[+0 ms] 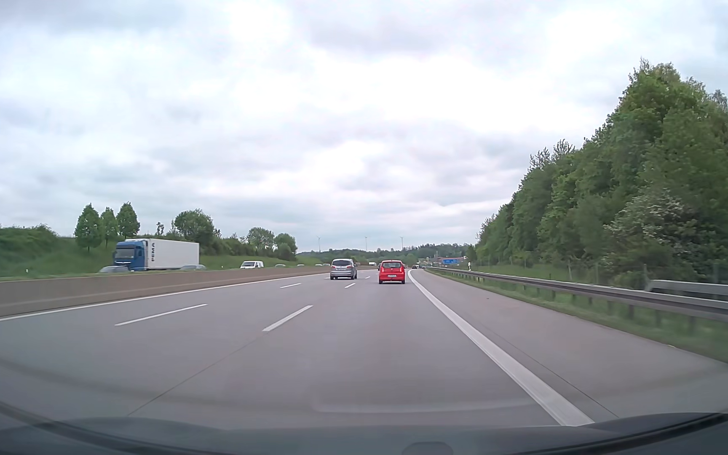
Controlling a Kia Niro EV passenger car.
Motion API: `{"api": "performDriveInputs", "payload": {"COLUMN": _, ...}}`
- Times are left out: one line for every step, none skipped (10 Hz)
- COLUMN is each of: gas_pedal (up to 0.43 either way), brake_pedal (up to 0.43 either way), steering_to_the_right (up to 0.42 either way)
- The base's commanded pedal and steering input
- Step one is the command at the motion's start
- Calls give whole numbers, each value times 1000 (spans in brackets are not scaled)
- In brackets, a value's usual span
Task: Follow the waypoints while adhering to traffic rules and regulations
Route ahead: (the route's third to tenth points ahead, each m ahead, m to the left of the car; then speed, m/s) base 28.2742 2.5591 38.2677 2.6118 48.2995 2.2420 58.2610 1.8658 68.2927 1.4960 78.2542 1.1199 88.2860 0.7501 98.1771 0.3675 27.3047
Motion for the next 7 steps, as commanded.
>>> {"api": "performDriveInputs", "payload": {"gas_pedal": 150, "brake_pedal": 0, "steering_to_the_right": 2}}
{"api": "performDriveInputs", "payload": {"gas_pedal": 150, "brake_pedal": 0, "steering_to_the_right": 2}}
{"api": "performDriveInputs", "payload": {"gas_pedal": 150, "brake_pedal": 0, "steering_to_the_right": 2}}
{"api": "performDriveInputs", "payload": {"gas_pedal": 157, "brake_pedal": 0, "steering_to_the_right": 2}}
{"api": "performDriveInputs", "payload": {"gas_pedal": 157, "brake_pedal": 0, "steering_to_the_right": 2}}
{"api": "performDriveInputs", "payload": {"gas_pedal": 157, "brake_pedal": 0, "steering_to_the_right": 2}}
{"api": "performDriveInputs", "payload": {"gas_pedal": 157, "brake_pedal": 0, "steering_to_the_right": 2}}
